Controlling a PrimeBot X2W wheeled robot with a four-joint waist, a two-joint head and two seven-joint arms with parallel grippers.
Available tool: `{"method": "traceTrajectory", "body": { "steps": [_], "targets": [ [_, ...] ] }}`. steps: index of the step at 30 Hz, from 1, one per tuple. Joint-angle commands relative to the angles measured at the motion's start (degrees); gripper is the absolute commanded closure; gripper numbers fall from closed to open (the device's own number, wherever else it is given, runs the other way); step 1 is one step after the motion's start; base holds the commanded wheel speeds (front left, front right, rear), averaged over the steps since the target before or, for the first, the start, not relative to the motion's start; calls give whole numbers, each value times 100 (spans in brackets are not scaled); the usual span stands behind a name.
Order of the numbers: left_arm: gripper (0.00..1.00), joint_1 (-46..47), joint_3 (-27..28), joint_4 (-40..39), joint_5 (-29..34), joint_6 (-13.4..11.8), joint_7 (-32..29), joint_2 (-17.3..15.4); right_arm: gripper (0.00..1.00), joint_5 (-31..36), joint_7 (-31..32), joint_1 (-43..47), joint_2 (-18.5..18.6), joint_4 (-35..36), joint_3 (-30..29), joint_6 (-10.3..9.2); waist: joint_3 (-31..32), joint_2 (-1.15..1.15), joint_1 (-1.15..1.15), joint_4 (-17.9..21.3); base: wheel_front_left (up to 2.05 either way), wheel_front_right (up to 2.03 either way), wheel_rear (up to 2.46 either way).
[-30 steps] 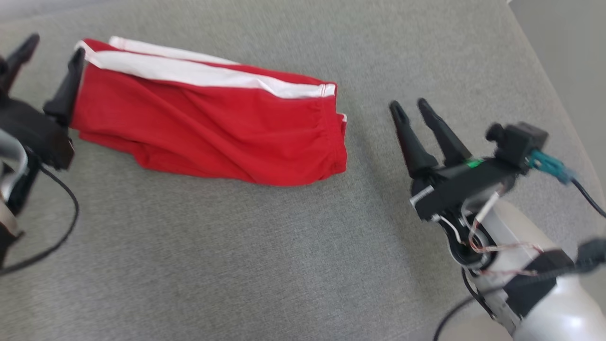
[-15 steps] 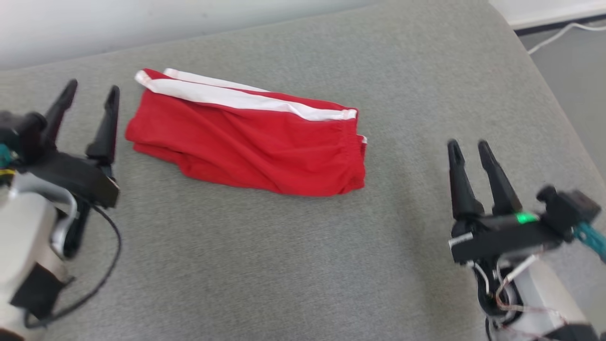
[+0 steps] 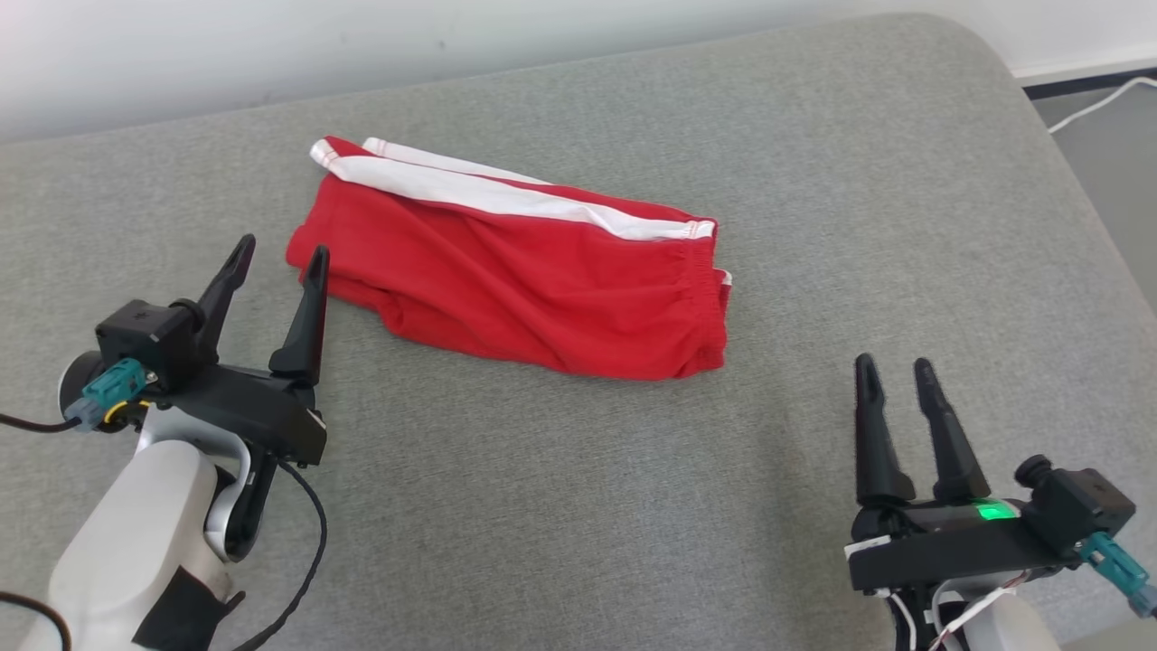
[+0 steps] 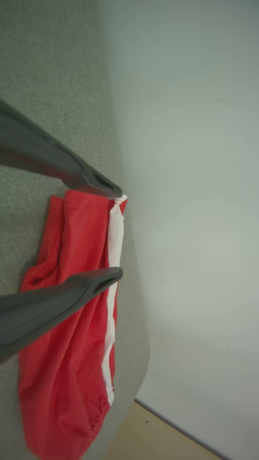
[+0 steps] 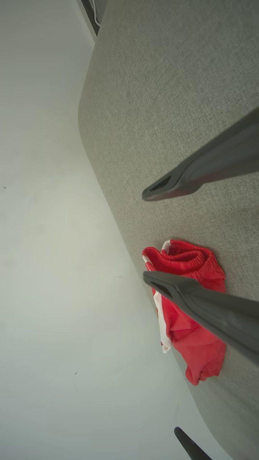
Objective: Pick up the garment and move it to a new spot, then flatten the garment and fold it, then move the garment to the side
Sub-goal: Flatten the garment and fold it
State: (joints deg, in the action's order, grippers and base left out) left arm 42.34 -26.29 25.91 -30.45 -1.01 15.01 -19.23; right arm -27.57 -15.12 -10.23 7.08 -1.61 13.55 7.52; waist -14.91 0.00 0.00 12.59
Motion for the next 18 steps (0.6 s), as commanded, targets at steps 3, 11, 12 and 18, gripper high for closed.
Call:
{"method": "traceTrajectory", "body": {
  "steps": [3,11,12,18],
  "targets": [
    [0,55,153,344,96,134,24,107,0,93,-1,-53,-13,0,99,-6,-21,0,0,121,0,0,0],
    [0,366,258,1346,230,277,24,227,0,83,-1,-106,-51,-31,262,-6,-169,0,0,382,0,0,0],
    [0,396,273,1516,234,292,24,235,0,83,-2,-116,-56,-39,301,-6,-197,0,0,429,0,0,0],
    [0,684,340,2335,235,424,25,234,0,85,-1,-203,-85,-52,369,-6,-351,0,0,641,0,0,0]
  ]
}}
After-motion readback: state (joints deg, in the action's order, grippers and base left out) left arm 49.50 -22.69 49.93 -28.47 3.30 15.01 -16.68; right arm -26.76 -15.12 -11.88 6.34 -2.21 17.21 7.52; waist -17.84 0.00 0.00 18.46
